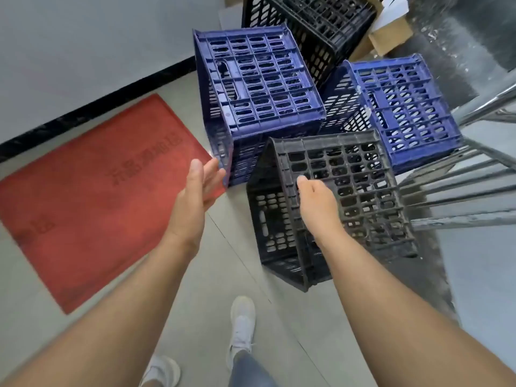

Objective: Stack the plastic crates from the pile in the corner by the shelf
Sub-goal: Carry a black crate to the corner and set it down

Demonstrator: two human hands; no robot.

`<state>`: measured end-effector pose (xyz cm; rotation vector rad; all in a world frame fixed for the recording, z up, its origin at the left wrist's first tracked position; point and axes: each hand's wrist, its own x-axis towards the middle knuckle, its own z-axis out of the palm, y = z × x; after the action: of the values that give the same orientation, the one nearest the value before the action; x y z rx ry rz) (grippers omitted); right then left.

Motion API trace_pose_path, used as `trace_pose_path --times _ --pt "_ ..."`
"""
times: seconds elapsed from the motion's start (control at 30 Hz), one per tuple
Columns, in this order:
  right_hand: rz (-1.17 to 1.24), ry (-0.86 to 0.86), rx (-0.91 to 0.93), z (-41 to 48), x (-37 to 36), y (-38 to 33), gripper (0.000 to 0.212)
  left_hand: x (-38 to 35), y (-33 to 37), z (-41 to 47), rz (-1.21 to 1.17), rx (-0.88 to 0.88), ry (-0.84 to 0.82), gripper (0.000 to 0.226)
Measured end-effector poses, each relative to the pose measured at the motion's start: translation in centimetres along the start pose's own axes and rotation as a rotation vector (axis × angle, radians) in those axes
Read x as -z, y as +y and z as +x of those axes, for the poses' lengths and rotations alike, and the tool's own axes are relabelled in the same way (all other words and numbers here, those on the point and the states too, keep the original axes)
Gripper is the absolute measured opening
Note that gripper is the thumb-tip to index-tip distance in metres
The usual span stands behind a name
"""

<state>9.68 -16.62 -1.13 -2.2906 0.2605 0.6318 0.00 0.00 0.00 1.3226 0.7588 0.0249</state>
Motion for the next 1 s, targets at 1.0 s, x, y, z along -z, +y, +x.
trace_pose_path --times 1.0 --pt "-0.463 0.223 0.089 0.5 -1.4 3.1 0.024 10.6 -15.0 3.2 0.075 0.28 0.225 0.06"
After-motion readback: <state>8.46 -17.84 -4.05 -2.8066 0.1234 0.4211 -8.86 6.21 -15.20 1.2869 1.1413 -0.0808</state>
